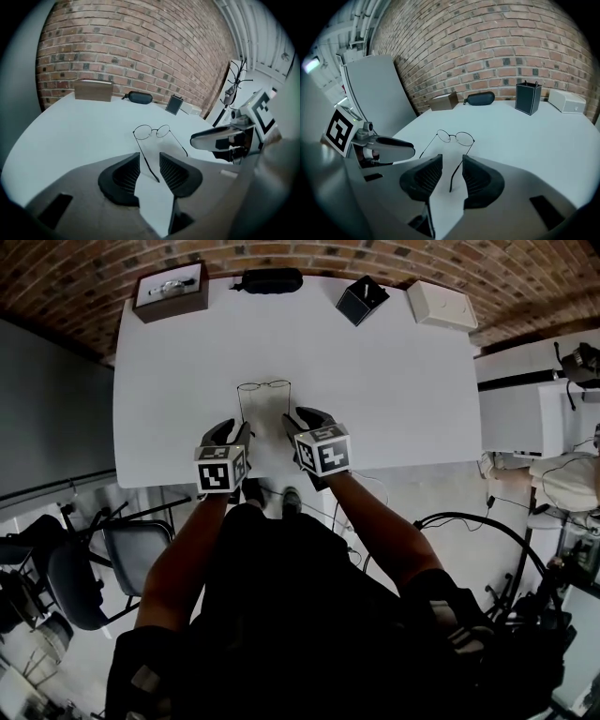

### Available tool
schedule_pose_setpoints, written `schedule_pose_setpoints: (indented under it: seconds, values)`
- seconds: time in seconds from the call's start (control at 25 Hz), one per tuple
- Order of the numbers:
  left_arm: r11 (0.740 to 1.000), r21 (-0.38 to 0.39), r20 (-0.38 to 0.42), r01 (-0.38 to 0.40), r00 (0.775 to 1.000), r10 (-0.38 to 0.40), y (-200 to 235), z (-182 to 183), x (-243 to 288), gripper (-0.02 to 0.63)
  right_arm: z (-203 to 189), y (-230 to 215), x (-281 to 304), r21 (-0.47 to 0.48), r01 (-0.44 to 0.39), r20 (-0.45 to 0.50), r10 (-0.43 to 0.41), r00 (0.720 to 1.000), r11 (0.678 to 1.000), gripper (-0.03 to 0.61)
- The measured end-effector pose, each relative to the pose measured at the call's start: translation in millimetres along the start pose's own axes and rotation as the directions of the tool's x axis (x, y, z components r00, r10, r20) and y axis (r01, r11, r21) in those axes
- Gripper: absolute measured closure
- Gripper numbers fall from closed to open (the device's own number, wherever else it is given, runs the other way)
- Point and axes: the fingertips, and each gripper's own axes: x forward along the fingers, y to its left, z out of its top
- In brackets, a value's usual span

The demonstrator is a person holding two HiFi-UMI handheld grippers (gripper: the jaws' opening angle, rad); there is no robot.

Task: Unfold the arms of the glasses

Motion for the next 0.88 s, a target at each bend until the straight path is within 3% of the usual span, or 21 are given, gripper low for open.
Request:
schedule_pose_setpoints:
  seconds: [0.36,0.48,0.68,0.88]
  values:
    - [0.999,-0.021,0.169,0.046,0.985,-0.041,-32,21,-47,0.56,21,11,-54,-0.084,-0.017,0.145,0.029,0.989,0.996,0.477]
    - [0.996,-0.034,0.256,0.077,0.964,-0.066,-45,32,-69,0.601,35,13,-80,-0.081,-0.007,0.224,0.025,0.974,0.997,0.52]
    - [0.987,-0.091,0.348,0.133,0.933,-0.093,-62,41,-102,0.603,37,21,-112,-0.028,-0.079,0.268,0.084,0.96,0.996,0.549]
    - [0.985,-0.076,0.389,0.158,0.914,-0.116,-78,40,-132,0.603,34,28,-141,-0.088,-0.087,0.302,0.109,0.947,0.992,0.557]
